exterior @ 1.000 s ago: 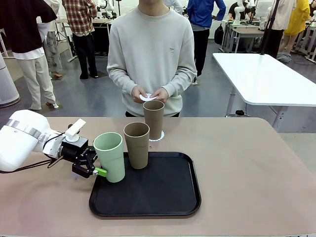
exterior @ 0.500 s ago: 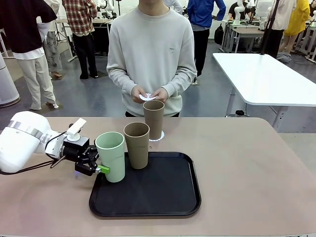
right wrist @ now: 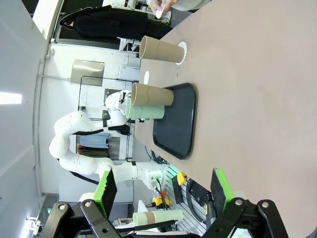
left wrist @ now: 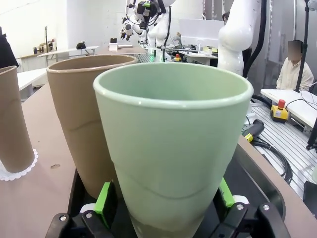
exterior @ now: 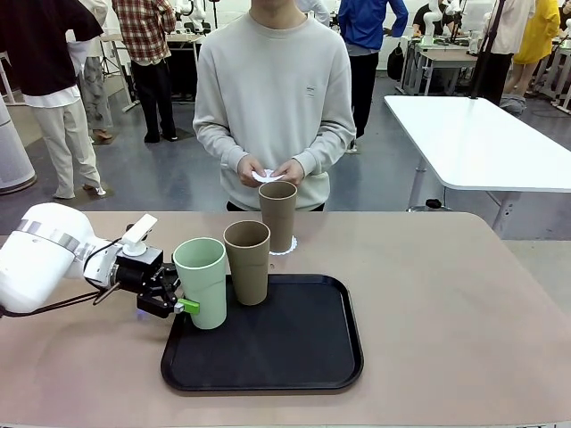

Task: Place coasters on the table and set cups on them.
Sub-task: Take one Reusable plastic cup from the Flat Tray and place it on a coaster set by the human.

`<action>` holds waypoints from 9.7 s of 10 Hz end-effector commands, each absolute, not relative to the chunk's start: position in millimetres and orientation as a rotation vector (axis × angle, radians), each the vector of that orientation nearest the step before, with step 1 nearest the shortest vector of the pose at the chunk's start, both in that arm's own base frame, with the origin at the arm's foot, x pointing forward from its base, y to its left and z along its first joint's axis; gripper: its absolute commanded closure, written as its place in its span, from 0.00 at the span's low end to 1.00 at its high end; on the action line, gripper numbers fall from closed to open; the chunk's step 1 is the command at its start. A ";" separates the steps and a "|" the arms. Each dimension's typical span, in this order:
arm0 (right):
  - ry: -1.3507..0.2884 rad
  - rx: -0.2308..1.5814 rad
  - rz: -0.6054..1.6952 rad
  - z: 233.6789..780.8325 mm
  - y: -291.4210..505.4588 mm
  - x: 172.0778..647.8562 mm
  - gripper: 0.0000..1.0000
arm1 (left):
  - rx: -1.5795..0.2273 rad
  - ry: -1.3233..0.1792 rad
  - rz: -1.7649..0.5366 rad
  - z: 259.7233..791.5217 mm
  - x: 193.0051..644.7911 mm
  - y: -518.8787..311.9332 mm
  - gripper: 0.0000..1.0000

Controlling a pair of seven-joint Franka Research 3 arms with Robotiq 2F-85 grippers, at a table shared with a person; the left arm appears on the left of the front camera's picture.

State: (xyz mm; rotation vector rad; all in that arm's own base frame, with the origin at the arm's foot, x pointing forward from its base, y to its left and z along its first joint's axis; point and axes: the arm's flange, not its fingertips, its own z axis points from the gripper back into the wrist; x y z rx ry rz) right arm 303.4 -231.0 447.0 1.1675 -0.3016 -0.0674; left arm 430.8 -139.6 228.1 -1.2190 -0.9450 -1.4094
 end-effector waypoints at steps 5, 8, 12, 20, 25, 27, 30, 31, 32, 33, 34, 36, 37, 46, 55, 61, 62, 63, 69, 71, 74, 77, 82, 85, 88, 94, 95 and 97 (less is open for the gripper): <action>-0.293 1.166 -0.064 447.0 -231.6 301.7 0.00 | -1.235 -0.927 -1.432 224.8 436.7 -143.7 1.00; -0.293 1.166 -0.064 447.0 -231.6 301.7 0.00 | -1.231 -0.917 -1.466 227.1 432.2 -138.4 0.76; -0.293 1.166 -0.064 447.0 -231.6 301.7 0.00 | -1.160 -0.887 -1.547 334.9 385.1 -93.5 0.76; -0.293 1.166 -0.064 447.0 -231.6 301.7 0.00 | -1.098 -1.001 -1.502 426.8 372.8 -65.6 0.76; -0.293 1.166 -0.064 447.0 -231.6 301.7 0.00 | -0.892 -1.200 -1.243 422.5 468.0 57.9 0.16; -0.293 1.166 -0.064 447.0 -231.6 301.7 0.00 | -0.846 -1.241 -1.124 405.7 488.6 104.4 0.16; -0.293 1.166 -0.064 447.0 -231.6 301.7 0.00 | -0.817 -1.271 -1.064 394.4 504.4 132.5 0.16; -0.293 1.166 -0.064 447.0 -231.6 301.7 0.00 | -0.796 -1.268 -1.049 391.0 502.6 136.2 0.16; -0.293 1.166 -0.064 447.0 -231.6 301.7 0.00 | -0.749 -1.258 -1.043 391.3 505.2 135.6 0.16; -0.293 1.166 -0.064 447.0 -231.6 301.7 0.00 | -0.691 -1.247 -1.037 392.3 500.3 134.0 0.16; -0.293 1.166 -0.064 447.0 -231.6 301.7 0.00 | -0.627 -1.221 -1.018 397.2 494.9 130.3 0.16; -0.293 1.166 -0.064 447.0 -231.6 301.7 0.00 | -0.768 -1.228 -1.045 387.1 504.5 140.7 0.16; -0.293 1.166 -0.064 447.0 -231.6 301.7 0.00 | -0.768 -1.228 -1.045 387.1 504.5 140.7 0.16; -0.293 1.166 -0.064 447.0 -231.6 301.7 0.00 | -0.832 -1.156 -1.027 336.9 528.2 155.4 0.16; -0.293 1.166 -0.064 447.0 -231.6 301.7 0.00 | -0.945 -1.173 -1.028 265.9 534.0 175.1 0.16; -0.293 1.166 -0.064 447.0 -231.6 301.7 0.00 | -0.971 -1.211 -1.013 242.9 544.7 180.4 0.16; -0.293 1.166 -0.064 447.0 -231.6 301.7 0.00 | -0.969 -1.211 -1.015 242.4 545.2 178.6 0.16; -0.293 1.166 -0.064 447.0 -231.6 301.7 0.00 | -0.967 -1.205 -1.018 239.7 546.2 177.1 0.16; -0.293 1.166 -0.064 447.0 -231.6 301.7 0.00 | -0.957 -1.180 -1.054 222.8 548.8 169.5 0.16; -0.293 1.166 -0.064 447.0 -231.6 301.7 0.00 | -0.952 -1.176 -1.058 220.2 550.0 169.6 0.16; -0.293 1.166 -0.064 447.0 -231.6 301.7 0.00 | -0.937 -1.170 -1.076 217.4 550.6 171.1 0.16; -0.293 1.166 -0.064 447.0 -231.6 301.7 0.00 | -0.905 -1.157 -1.116 214.7 549.0 170.9 0.00; -0.293 1.166 -0.064 447.0 -231.6 301.7 0.00 | -0.867 -1.046 -1.160 215.5 547.4 175.5 0.00; -0.293 1.166 -0.064 447.0 -231.6 301.7 0.00 | -0.785 -0.978 -1.212 223.4 544.9 188.7 0.00; -0.293 1.166 -0.064 447.0 -231.6 301.7 0.00 | -0.640 -0.914 -1.188 282.8 521.9 227.4 0.00; -0.293 1.166 -0.064 447.0 -231.6 301.7 0.00 | -0.530 -0.750 -0.904 433.5 412.5 176.3 0.00; -0.293 1.166 -0.064 447.0 -231.6 301.7 0.00 | -0.525 -0.673 -0.974 442.2 404.1 158.1 0.00; -0.293 1.166 -0.064 447.0 -231.6 301.7 0.00 | -0.394 -0.582 -1.069 458.1 384.0 118.7 0.00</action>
